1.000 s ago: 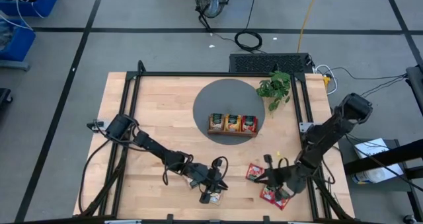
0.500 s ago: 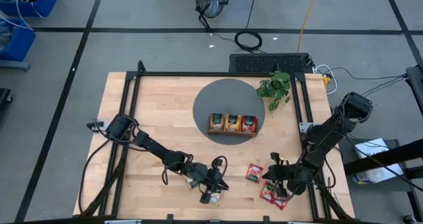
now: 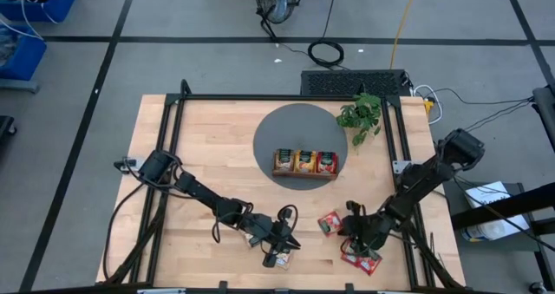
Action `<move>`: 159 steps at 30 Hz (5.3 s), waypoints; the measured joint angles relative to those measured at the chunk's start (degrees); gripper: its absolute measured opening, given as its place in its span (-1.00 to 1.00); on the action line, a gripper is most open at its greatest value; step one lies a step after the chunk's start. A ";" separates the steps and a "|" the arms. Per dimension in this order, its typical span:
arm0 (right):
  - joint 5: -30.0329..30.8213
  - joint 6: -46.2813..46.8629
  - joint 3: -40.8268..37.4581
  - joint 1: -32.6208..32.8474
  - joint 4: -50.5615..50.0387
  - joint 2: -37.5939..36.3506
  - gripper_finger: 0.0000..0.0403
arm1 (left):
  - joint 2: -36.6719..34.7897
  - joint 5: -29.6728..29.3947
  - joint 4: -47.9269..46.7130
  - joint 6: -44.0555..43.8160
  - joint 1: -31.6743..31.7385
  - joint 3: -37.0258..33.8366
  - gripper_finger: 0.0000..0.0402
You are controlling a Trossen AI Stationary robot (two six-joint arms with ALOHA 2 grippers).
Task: Pick & Place Tea
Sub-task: Put the red tea bag into the right section of the wooden organiser
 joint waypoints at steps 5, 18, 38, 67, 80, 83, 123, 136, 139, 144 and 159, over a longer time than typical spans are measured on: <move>-0.09 -2.46 0.00 -2.10 4.40 1.72 -1.00 | 0.00 -0.78 0.04 -0.10 0.00 0.00 -0.85; 0.14 -21.94 0.02 -7.63 24.80 6.35 -1.00 | 0.00 -2.45 0.00 -0.14 0.00 0.00 -0.85; 10.61 8.25 0.00 -4.43 -16.53 -5.36 -1.00 | 0.00 -2.40 -0.90 -0.52 -0.04 -0.02 -0.85; 8.73 7.51 -0.02 -3.34 -0.67 -1.52 -1.00 | 11.86 2.00 -14.89 -1.81 -0.26 15.59 -0.85; 2.91 15.57 0.04 0.36 -0.56 0.26 -1.00 | 15.82 -5.39 -28.59 -8.27 3.20 25.05 -0.85; 2.83 15.17 0.02 1.15 1.52 0.26 -1.00 | 15.82 -6.14 -29.47 -9.86 4.03 25.06 -0.85; 12.27 -4.78 0.02 1.85 2.59 -0.52 -1.00 | 14.36 4.09 -20.71 -5.18 3.85 25.03 -0.85; 6.25 -10.22 0.02 -4.14 -4.61 -4.42 -0.76 | 14.95 -1.11 -21.96 -5.19 2.25 25.03 -0.85; 7.78 -8.52 0.00 -5.39 -14.09 -8.26 -0.65 | 15.02 -1.52 -21.86 -5.21 2.25 25.03 -0.85; 6.54 -7.59 -2.35 -5.89 -13.70 -16.43 -0.49 | 14.99 -2.22 -21.55 -4.25 2.08 25.03 -0.85; -1.55 13.26 -20.55 -9.89 15.80 -20.06 -0.38 | 14.99 -2.29 -21.50 -3.74 2.26 25.03 -0.85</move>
